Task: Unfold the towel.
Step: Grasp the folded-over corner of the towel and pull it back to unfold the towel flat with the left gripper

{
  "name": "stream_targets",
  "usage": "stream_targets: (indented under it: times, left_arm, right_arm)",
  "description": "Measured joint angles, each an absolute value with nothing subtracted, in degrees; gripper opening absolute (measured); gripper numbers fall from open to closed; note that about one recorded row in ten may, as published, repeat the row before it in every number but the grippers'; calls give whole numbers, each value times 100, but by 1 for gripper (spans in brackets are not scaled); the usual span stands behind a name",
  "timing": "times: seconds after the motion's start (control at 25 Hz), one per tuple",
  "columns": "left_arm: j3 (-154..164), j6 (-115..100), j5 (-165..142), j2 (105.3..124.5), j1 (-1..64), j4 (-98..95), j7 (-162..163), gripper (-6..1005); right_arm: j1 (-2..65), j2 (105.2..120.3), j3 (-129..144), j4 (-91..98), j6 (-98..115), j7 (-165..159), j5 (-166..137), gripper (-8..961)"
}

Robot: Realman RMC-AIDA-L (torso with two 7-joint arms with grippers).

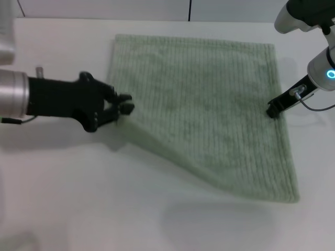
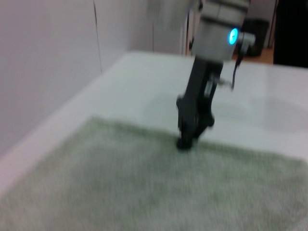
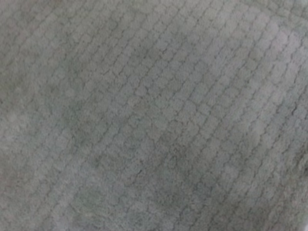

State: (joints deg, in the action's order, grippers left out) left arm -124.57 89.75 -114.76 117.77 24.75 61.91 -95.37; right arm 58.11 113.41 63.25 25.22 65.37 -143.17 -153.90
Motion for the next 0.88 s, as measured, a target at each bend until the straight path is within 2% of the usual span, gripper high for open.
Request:
stream_targets:
  times: [0.88]
  left_arm:
    - [-12974,9317,-11312,11770,2637,6018,-10019,210]
  right_arm:
    - [5801,11330,6328,2508,6532,-14317,-15389,0]
